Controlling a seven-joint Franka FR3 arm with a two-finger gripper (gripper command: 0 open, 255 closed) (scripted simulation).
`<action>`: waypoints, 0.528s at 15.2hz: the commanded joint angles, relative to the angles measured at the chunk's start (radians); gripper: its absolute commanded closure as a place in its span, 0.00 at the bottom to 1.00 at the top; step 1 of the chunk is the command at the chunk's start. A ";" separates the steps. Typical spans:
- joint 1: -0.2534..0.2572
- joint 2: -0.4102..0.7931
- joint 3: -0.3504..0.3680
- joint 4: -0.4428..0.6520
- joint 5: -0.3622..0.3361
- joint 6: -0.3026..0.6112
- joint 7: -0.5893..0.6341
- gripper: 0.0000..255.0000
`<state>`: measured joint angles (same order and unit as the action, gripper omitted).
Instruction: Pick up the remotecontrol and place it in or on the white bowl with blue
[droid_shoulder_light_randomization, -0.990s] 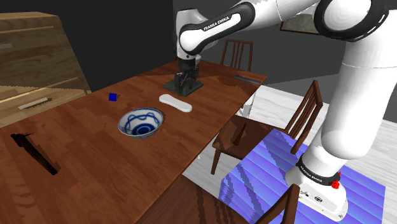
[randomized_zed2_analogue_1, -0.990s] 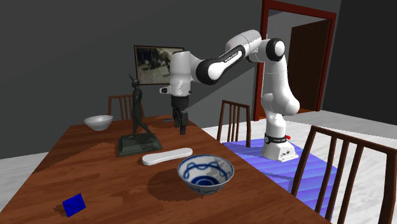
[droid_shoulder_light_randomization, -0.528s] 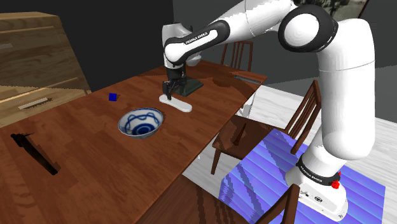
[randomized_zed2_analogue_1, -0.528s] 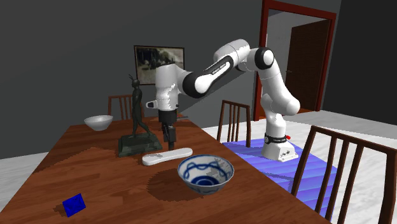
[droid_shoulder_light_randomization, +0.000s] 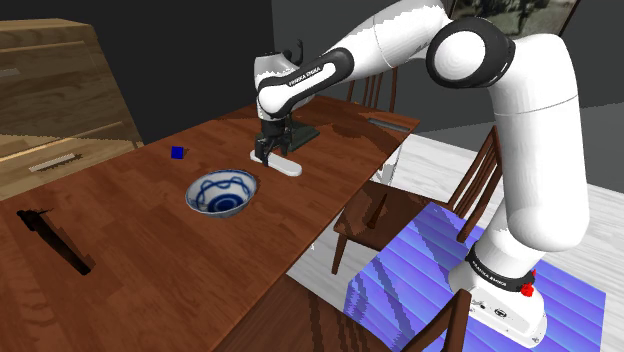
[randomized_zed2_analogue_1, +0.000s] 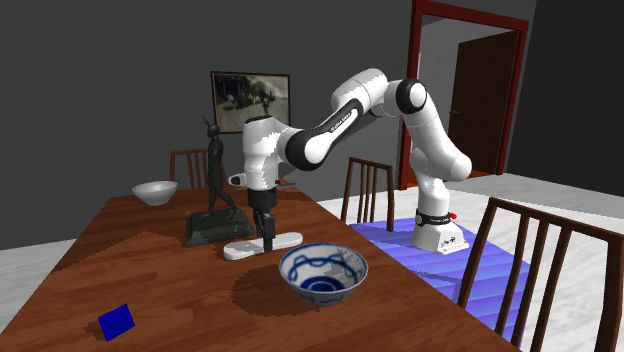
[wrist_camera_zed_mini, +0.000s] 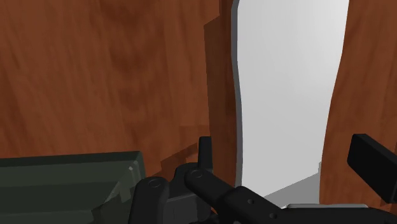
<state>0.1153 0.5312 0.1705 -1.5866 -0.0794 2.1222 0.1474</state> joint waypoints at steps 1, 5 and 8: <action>0.000 0.002 0.000 0.000 0.000 0.003 0.000 0.00; 0.000 0.002 0.000 0.000 0.000 0.003 0.000 0.00; 0.000 0.002 0.000 0.000 0.000 0.003 0.000 1.00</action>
<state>0.1157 0.5333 0.1705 -1.5873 -0.0797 2.1255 0.1476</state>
